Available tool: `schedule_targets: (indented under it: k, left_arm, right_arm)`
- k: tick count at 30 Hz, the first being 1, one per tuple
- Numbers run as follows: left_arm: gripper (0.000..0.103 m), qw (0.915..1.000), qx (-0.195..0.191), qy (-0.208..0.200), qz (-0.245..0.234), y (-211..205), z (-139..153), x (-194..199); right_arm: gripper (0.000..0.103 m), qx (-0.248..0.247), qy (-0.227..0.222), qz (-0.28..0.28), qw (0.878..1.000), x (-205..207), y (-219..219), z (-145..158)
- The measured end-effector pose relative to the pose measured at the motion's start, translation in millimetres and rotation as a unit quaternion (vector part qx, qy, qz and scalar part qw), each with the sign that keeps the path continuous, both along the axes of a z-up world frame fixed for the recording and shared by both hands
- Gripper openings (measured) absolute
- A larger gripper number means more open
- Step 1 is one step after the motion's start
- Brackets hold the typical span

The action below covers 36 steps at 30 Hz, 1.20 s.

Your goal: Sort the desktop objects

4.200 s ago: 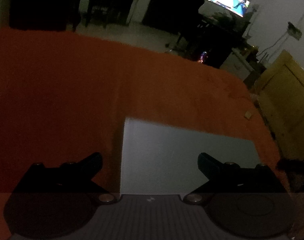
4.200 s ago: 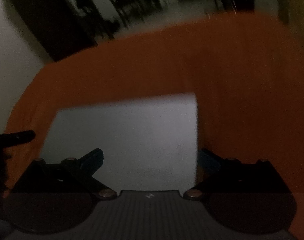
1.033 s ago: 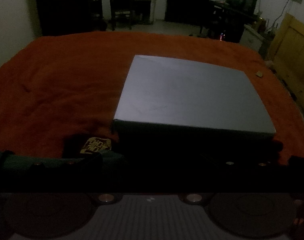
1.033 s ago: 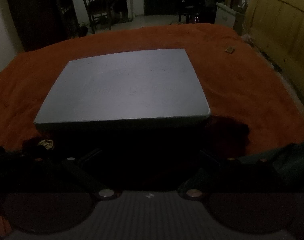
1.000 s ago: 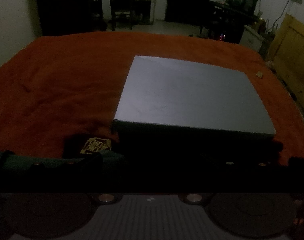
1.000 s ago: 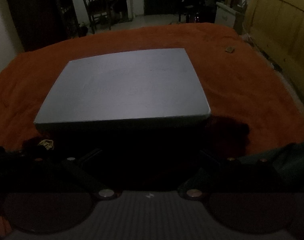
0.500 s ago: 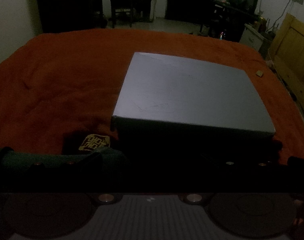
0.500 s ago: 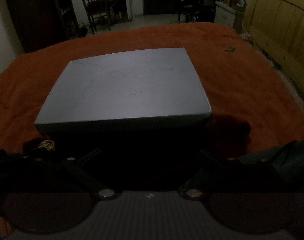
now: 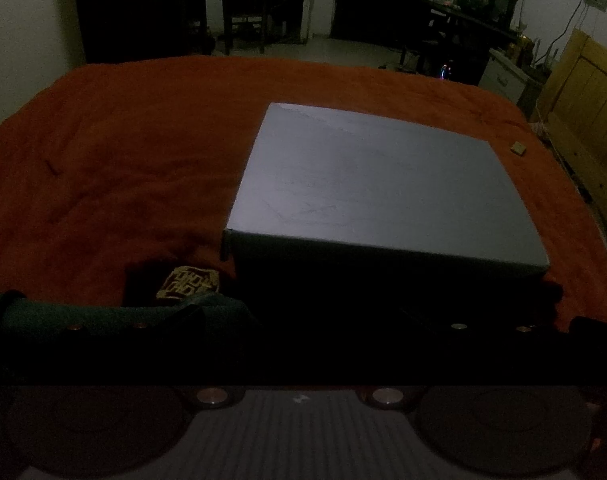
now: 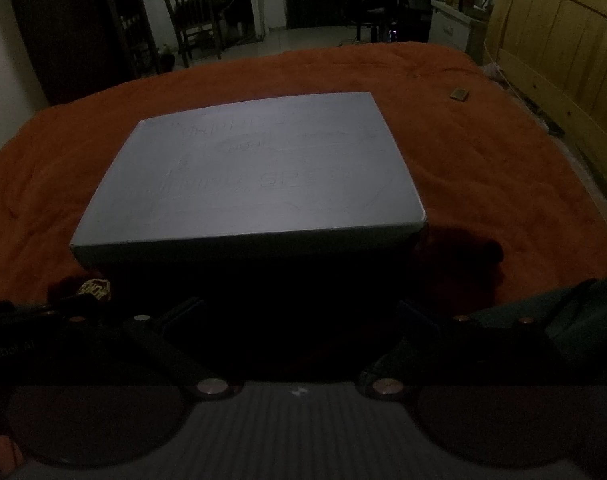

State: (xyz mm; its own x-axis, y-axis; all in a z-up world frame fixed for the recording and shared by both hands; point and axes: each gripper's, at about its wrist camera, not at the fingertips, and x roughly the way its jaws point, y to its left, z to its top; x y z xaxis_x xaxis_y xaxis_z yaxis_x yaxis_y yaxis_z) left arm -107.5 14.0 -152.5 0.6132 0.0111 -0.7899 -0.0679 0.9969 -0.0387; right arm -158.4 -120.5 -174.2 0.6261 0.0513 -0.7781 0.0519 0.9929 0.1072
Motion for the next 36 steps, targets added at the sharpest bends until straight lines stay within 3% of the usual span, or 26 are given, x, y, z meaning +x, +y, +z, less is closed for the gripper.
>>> schedule_targets:
  k: [36]
  left_arm:
    - [0.103,0.9999,0.008,0.009,0.001,-9.0,-3.6,-1.2]
  right_arm:
    - [0.103,-0.003,0.006,-0.009,1.0,1.6,0.8,-4.2]
